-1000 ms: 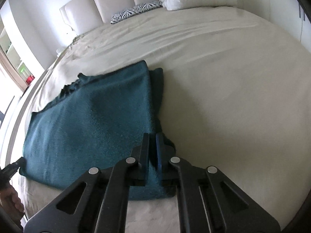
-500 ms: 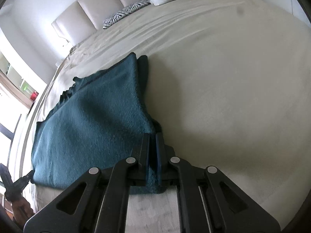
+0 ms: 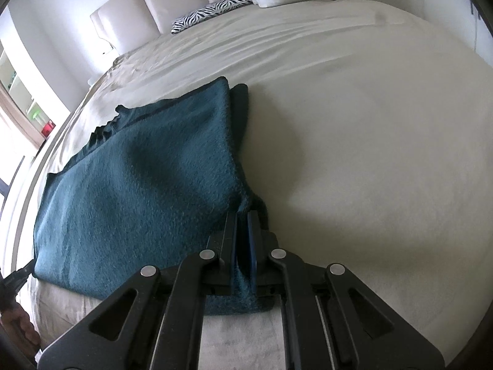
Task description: Fold small clothes
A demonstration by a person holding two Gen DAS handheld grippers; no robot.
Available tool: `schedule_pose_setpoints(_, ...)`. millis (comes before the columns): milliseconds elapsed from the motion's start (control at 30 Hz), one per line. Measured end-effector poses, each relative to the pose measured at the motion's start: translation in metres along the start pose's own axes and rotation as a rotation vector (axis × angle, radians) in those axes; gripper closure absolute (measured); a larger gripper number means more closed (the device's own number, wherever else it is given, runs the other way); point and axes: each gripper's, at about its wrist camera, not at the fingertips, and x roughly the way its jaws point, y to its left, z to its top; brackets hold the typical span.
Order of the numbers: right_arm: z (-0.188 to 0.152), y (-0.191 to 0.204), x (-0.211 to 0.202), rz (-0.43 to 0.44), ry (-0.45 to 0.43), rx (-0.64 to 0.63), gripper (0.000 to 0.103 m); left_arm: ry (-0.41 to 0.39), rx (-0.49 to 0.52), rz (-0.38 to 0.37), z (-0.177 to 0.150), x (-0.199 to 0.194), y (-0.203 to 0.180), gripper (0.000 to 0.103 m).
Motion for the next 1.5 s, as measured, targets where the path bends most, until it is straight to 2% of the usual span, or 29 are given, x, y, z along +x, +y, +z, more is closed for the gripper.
schedule_pose_setpoints(167,-0.002,0.004,0.004,-0.012,0.001,-0.031,0.097,-0.006,0.015,0.01,-0.001,-0.004,-0.004,0.102)
schedule_pose_setpoints(300,0.0,0.001,0.003,-0.001,0.015,-0.001,0.096,-0.058,0.035,-0.035,-0.002,-0.017,-0.01,0.102)
schedule_pose_setpoints(367,0.002,0.002,0.001,-0.003,0.021,0.011,0.096,-0.089,0.037,-0.023,0.002,-0.025,-0.011,0.1)
schedule_pose_setpoints(400,0.002,0.002,-0.001,-0.004,0.018,0.016,0.093,-0.094,0.037,-0.018,0.006,-0.026,-0.011,0.096)
schedule_pose_setpoints(433,0.002,0.004,-0.003,0.0,0.011,0.016,0.09,-0.089,0.038,-0.017,0.011,-0.025,-0.012,0.082)
schedule_pose_setpoints(467,0.002,0.006,-0.005,0.008,0.003,0.013,0.082,-0.083,0.041,-0.01,0.016,-0.022,-0.013,0.063)
schedule_pose_setpoints(500,0.003,0.008,-0.006,0.022,-0.008,0.012,0.071,-0.082,0.051,-0.001,0.021,-0.019,-0.015,0.056)
schedule_pose_setpoints(533,0.003,0.01,-0.008,0.032,-0.018,0.013,0.064,-0.091,0.065,0.008,0.025,-0.018,-0.018,0.053)
schedule_pose_setpoints(567,0.003,0.012,-0.009,0.034,-0.026,0.014,0.051,-0.098,0.086,0.019,0.028,-0.016,-0.021,0.053)
schedule_pose_setpoints(600,0.003,0.015,-0.011,0.038,-0.043,0.007,0.05,-0.093,0.105,0.029,0.031,-0.012,-0.025,0.053)
schedule_pose_setpoints(633,0.003,0.017,-0.011,0.038,-0.046,-0.005,0.05,-0.086,0.118,0.031,0.033,-0.008,-0.028,0.059)
schedule_pose_setpoints(667,0.003,0.019,-0.01,0.034,-0.047,-0.018,0.05,-0.073,0.13,0.037,0.034,-0.003,-0.03,0.074)
schedule_pose_setpoints(733,0.003,0.021,-0.005,0.022,-0.031,-0.029,0.05,-0.021,0.145,0.081,0.037,0.012,-0.03,0.087)
schedule_pose_setpoints(867,0.003,0.015,-0.003,-0.007,-0.028,-0.013,0.052,-0.015,0.083,0.085,0.039,0.019,-0.018,0.095)
schedule_pose_setpoints(967,0.001,0.013,0.0,-0.027,-0.018,-0.034,0.066,-0.017,0.087,0.102,0.035,0.019,-0.017,0.099)
schedule_pose_setpoints(1100,0.001,0.009,-0.001,-0.019,-0.008,-0.028,0.068,-0.07,0.098,0.116,0.031,0.004,-0.024,0.099)
schedule_pose_setpoints(1133,0.001,0.008,-0.002,-0.008,-0.006,-0.02,0.068,-0.1,0.105,0.121,0.031,-0.001,-0.027,0.095)
schedule_pose_setpoints(1233,0.001,0.007,-0.003,0.0,-0.008,-0.002,0.067,-0.13,0.119,0.117,0.03,-0.007,-0.032,0.065)
schedule_pose_setpoints(1333,-0.001,0.009,-0.004,0.001,-0.013,-0.005,0.064,-0.114,0.168,0.15,0.028,-0.002,-0.039,0.065)
schedule_pose_setpoints(1400,-0.002,0.01,-0.004,-0.004,-0.015,-0.013,0.064,-0.096,0.148,0.149,0.027,0.002,-0.035,0.065)
schedule_pose_setpoints(1467,-0.002,0.01,-0.003,-0.006,-0.015,-0.019,0.064,-0.079,0.125,0.146,0.027,0.007,-0.029,0.079)
schedule_pose_setpoints(1500,-0.002,0.011,-0.003,-0.009,-0.012,-0.026,0.064,-0.069,0.12,0.149,0.026,0.01,-0.027,0.082)
